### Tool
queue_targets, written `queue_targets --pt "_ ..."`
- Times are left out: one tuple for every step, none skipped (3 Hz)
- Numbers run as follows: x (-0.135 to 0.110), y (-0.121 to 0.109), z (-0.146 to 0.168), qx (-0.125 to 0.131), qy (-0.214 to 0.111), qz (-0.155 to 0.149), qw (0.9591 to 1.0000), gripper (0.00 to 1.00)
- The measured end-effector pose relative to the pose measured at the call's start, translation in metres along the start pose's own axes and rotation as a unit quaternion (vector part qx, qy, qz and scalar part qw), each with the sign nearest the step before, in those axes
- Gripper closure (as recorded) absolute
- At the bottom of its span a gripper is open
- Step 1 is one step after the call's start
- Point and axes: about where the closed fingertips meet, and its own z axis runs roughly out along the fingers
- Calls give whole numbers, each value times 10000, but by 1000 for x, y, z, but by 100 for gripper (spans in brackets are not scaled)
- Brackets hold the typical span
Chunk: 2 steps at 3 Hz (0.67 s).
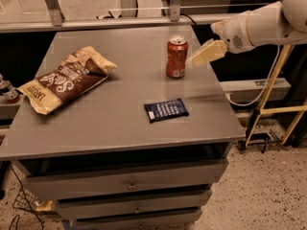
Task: Knock coke can over
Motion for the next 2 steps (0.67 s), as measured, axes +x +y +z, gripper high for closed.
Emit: queue_targets --pt "-4 -10 20 -79 -344 216 9991 0" --pt "-8 -9 37 -246 -589 377 9972 0"
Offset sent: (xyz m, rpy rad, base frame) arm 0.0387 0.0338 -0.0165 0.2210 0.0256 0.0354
